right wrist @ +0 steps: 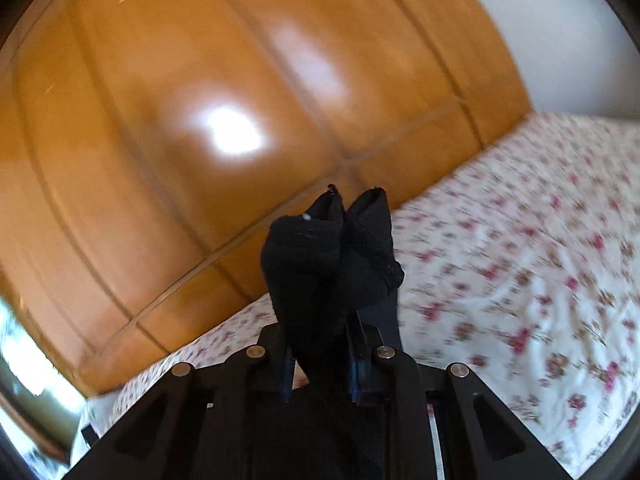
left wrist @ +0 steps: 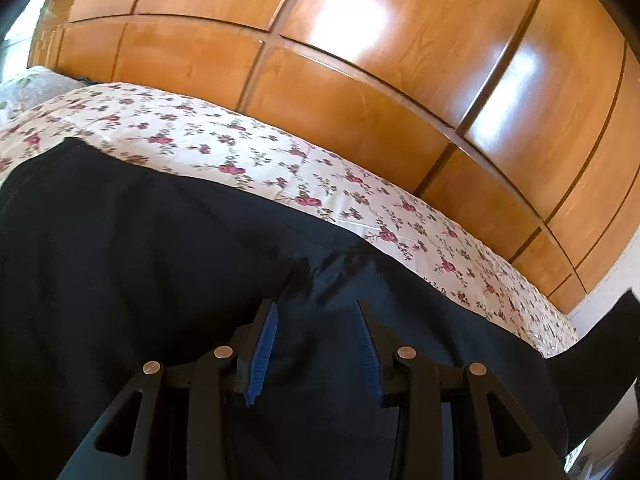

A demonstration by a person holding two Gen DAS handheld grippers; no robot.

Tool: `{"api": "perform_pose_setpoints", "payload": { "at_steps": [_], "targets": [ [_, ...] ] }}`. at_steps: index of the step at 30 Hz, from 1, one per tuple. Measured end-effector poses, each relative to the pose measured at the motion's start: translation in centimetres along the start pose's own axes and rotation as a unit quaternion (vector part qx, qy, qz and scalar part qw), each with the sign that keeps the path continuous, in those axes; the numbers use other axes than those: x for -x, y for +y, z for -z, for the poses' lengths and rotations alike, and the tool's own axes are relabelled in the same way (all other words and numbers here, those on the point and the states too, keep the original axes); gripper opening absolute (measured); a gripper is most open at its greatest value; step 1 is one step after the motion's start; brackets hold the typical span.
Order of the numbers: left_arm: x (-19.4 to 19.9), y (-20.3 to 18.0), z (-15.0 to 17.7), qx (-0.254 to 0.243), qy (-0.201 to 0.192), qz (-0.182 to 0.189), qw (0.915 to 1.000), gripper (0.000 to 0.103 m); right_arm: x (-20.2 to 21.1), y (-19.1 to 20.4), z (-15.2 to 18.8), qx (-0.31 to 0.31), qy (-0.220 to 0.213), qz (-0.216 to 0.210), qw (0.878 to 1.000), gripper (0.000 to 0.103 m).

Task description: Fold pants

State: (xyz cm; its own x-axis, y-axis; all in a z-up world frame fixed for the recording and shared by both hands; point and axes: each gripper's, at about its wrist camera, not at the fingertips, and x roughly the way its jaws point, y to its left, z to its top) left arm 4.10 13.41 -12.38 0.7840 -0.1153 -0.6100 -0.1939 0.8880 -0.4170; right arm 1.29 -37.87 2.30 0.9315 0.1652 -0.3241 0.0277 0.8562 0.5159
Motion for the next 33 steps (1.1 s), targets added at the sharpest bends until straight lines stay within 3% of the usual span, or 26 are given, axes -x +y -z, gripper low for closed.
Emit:
{"api": "perform_pose_setpoints", "payload": {
  "at_steps": [6,14,19,25,33],
  "targets": [
    [1.5,0.9,1.4,-0.017,-0.005,-0.011,0.9998,0.040,-1.7,6.3,2.3,0.067,0.026,-0.036,0.997,0.020],
    [2.3,1.8,2.5,-0.011,-0.016,0.016,0.9997,0.040,-4.4,13.0,7.0,0.140,0.080,-0.099,0.982,0.020],
    [2.3,1.9,2.6,-0.010,-0.019,0.021,0.9995,0.040,-6.8,15.9,10.9,0.179,0.130,-0.125,0.967,0.020],
    [2.4,1.9,2.7,-0.009,-0.024,0.027,0.9993,0.040,-9.0,17.9,16.4,0.242,0.189,-0.122,0.944,0.021],
    [2.5,2.1,2.8,-0.004,-0.028,0.035,0.9990,0.040,-9.4,19.5,21.5,0.352,0.196,-0.110,0.909,0.026]
  ]
}}
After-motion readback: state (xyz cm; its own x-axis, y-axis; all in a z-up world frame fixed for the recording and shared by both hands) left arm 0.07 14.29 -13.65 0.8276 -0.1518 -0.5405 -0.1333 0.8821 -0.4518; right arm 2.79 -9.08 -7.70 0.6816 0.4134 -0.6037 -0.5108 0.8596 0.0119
